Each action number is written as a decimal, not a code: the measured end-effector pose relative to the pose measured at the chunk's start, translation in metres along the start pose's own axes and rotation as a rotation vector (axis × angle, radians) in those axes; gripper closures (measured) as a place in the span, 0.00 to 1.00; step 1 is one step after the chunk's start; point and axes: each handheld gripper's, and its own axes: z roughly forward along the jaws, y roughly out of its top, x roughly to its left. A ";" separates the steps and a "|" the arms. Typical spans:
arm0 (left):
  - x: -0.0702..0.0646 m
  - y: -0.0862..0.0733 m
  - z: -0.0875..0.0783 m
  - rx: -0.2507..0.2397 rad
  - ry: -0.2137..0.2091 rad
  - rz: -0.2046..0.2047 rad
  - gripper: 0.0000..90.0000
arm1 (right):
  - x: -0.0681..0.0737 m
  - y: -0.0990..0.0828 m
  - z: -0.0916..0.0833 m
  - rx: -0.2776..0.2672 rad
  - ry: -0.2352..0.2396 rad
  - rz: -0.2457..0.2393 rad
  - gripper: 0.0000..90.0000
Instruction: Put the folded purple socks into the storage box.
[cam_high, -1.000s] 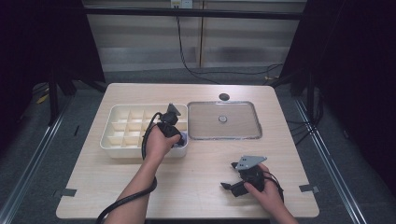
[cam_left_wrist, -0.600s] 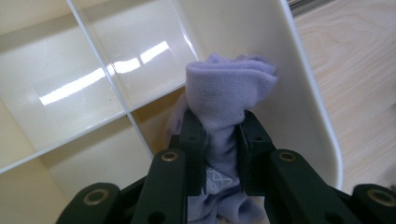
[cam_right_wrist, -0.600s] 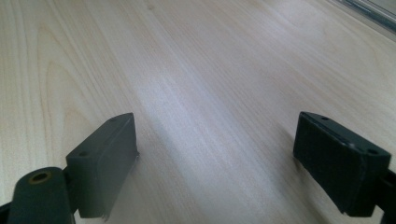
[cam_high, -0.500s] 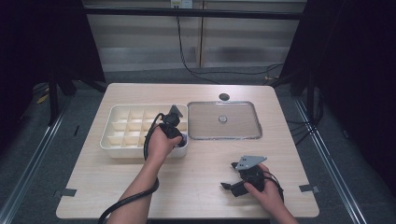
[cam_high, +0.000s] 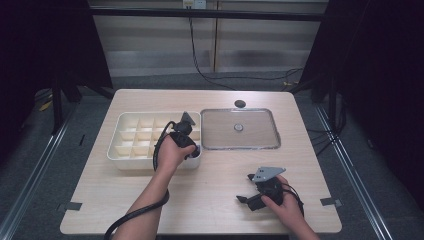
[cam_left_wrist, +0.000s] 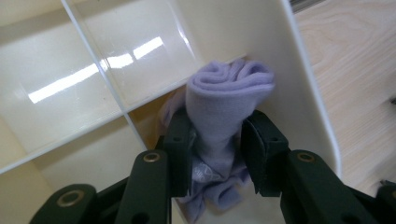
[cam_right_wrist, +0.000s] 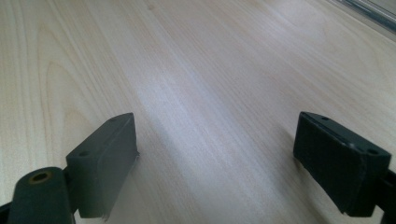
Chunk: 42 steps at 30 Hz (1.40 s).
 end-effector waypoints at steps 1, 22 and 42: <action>-0.001 0.000 -0.002 -0.002 0.000 -0.001 0.71 | 0.000 0.000 0.000 0.000 0.000 0.000 0.14; -0.005 0.006 -0.045 -0.048 0.006 0.022 0.71 | 0.000 0.000 0.000 -0.002 0.000 -0.002 0.14; -0.003 0.024 -0.042 -0.040 0.019 0.032 0.89 | 0.000 0.000 0.000 -0.004 -0.001 -0.005 0.14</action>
